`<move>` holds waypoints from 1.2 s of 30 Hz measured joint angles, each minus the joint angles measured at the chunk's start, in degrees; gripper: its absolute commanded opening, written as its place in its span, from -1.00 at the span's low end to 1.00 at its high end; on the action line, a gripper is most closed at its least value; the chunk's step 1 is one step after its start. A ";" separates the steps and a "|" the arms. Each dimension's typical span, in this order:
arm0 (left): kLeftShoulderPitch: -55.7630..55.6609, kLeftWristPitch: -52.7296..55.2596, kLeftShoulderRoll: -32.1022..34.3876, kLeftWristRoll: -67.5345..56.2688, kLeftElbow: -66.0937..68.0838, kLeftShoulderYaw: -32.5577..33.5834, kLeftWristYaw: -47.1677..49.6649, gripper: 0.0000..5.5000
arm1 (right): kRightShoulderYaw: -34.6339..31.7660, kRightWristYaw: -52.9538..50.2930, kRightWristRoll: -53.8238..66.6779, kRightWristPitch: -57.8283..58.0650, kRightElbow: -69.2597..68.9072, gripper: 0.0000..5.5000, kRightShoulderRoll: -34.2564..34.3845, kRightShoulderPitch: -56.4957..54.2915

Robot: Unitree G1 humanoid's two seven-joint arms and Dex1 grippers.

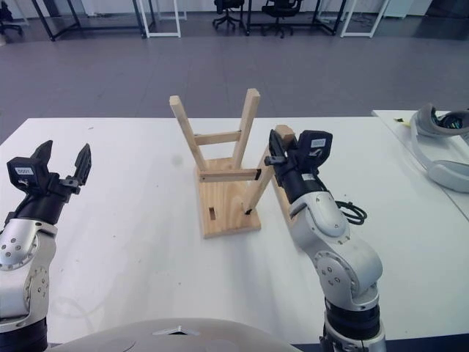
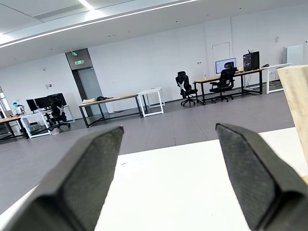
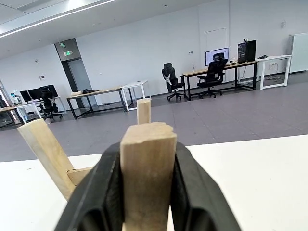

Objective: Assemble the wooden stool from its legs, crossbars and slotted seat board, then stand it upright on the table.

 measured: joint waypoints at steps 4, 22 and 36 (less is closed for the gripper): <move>-0.01 0.00 0.03 0.78 0.00 -0.63 0.02 0.29 | 0.86 7.58 -4.16 -4.01 2.56 -0.62 -3.60 1.05; -0.33 0.00 0.04 2.90 -0.01 -2.53 0.26 0.29 | 2.63 14.62 -11.66 -14.16 8.71 -0.25 -3.52 12.96; -1.15 -0.29 -0.44 4.03 0.57 -3.27 0.42 0.29 | -9.09 19.78 -5.24 -10.76 9.02 0.15 -3.88 -6.83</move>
